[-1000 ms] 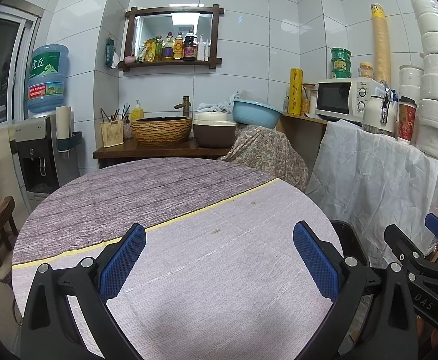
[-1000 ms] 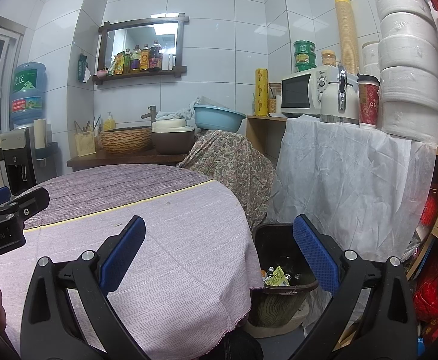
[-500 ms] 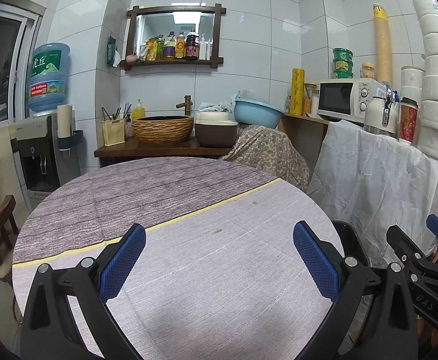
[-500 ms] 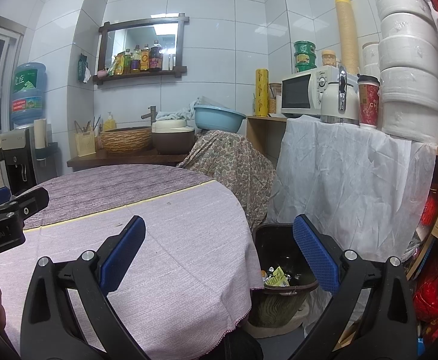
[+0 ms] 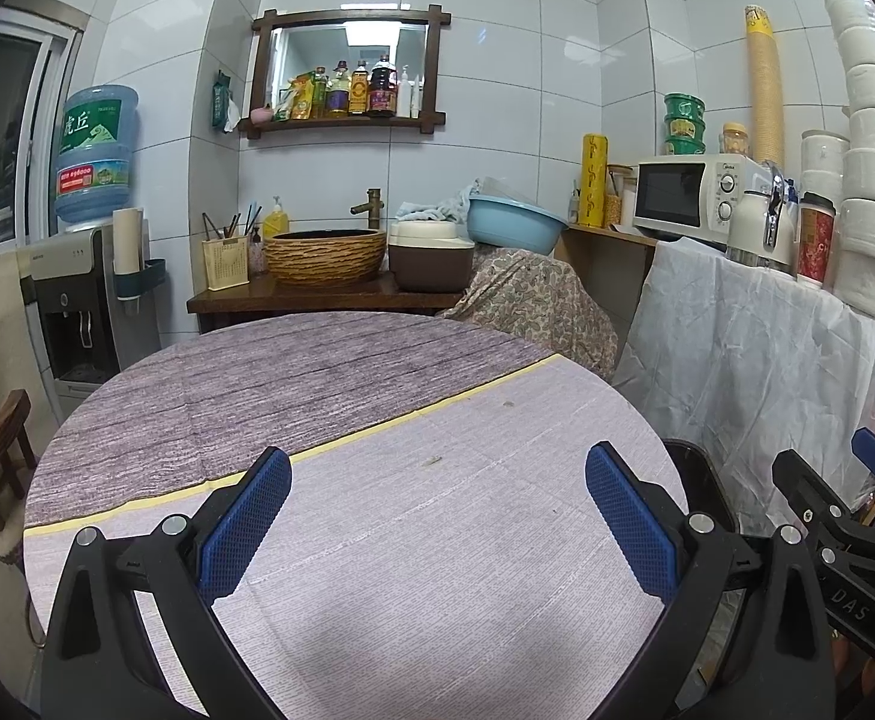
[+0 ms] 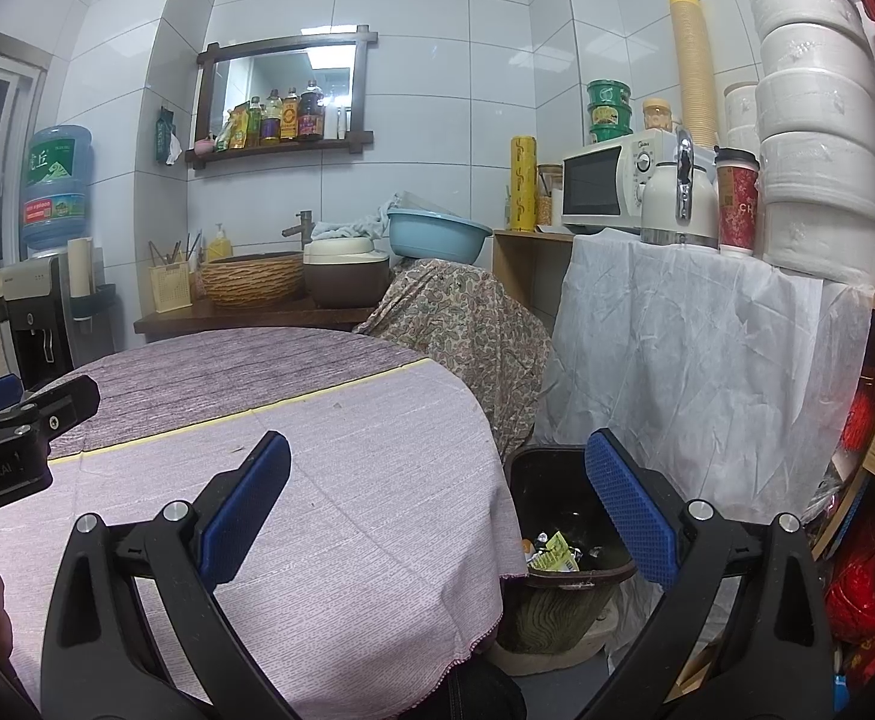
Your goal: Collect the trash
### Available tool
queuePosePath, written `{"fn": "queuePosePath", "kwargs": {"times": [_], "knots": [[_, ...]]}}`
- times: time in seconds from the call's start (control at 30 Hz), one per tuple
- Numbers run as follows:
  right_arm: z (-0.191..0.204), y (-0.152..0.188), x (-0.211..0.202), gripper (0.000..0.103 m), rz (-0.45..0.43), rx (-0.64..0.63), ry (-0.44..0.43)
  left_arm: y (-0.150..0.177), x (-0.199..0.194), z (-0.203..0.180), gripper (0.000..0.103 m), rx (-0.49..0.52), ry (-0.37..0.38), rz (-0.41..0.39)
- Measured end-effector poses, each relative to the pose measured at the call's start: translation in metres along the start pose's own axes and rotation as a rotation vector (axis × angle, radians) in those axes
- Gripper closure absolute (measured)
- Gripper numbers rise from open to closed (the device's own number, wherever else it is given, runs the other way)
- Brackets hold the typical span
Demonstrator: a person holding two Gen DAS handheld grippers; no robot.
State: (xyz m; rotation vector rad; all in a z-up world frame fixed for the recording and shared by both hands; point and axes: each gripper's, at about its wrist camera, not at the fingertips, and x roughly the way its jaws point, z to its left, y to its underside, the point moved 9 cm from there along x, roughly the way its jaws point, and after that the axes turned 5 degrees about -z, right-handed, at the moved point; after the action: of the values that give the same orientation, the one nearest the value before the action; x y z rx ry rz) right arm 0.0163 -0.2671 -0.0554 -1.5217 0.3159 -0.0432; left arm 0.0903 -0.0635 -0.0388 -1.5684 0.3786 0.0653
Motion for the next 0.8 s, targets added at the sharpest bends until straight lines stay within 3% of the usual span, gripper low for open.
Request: {"fn": "queuePosePath", "kwargs": {"times": [0.8], "knots": [[-0.0004,-0.0006,0.0008,0.006,0.002,0.000,-0.002,0.0008,0.0011,-0.0003,0.006,0.000,0.002,0.004]]}}
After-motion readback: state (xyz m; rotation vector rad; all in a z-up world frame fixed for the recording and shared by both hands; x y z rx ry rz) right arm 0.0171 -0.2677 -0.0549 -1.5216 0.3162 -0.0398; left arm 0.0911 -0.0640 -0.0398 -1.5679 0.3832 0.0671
